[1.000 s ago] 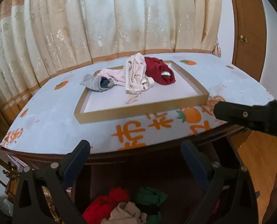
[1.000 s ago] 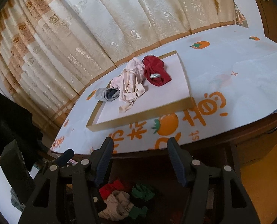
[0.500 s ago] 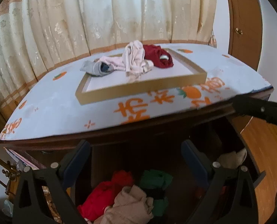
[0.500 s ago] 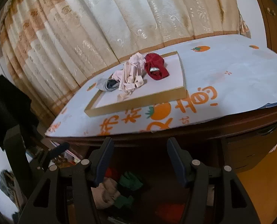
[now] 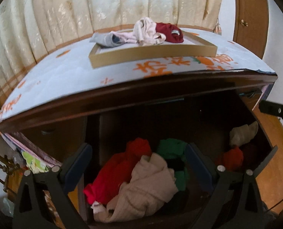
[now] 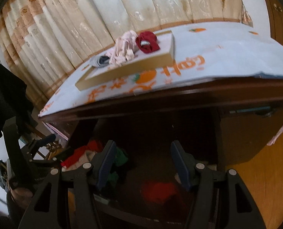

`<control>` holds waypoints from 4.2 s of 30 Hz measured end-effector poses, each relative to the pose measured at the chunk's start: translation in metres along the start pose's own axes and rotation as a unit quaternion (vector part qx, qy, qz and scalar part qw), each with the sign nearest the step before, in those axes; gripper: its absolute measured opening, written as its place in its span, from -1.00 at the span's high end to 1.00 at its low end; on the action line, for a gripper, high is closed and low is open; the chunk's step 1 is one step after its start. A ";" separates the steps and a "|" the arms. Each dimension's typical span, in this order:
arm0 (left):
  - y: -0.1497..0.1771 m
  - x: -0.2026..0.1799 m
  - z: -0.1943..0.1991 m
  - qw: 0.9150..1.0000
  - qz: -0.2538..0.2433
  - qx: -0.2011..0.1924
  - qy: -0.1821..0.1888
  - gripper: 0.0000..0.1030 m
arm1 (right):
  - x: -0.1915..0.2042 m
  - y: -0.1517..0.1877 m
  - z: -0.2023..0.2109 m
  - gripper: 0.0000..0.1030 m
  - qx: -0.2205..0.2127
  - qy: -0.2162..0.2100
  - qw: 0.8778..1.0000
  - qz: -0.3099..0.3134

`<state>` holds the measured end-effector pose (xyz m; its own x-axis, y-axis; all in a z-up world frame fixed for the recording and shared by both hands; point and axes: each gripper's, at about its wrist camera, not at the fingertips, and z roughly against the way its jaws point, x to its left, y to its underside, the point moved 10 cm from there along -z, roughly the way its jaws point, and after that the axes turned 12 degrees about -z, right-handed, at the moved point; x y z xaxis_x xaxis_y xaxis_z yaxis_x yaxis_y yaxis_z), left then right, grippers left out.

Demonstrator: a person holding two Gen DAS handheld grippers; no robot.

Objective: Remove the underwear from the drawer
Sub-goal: 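Lower both tools back into the drawer over the clothes, then grasp the dotted beige garment with the left tool and lift it, then grasp a red garment with the right tool while the left tool holds the beige garment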

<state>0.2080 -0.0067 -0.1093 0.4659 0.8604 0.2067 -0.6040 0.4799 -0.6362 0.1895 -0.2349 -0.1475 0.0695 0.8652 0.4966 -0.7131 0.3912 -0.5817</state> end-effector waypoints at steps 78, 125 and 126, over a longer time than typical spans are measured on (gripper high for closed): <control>0.001 -0.003 0.034 0.982 -0.005 0.000 0.188 0.41 | 0.004 0.012 -0.030 -0.20 0.077 -0.040 0.996 0.016; 0.012 0.119 0.059 0.990 0.107 -0.030 0.081 0.41 | 0.180 0.125 -0.234 0.26 0.302 -0.016 0.953 0.015; 0.011 0.118 0.059 0.991 0.106 -0.030 0.082 0.41 | 0.180 0.122 -0.228 0.29 0.300 -0.026 0.954 0.017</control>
<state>0.2183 0.1103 -0.0486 0.4339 0.8992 -0.0563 -0.6619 0.2758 -0.6970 0.2735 0.0398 -0.2762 0.0154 0.8517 0.5239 -0.9860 0.0998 -0.1332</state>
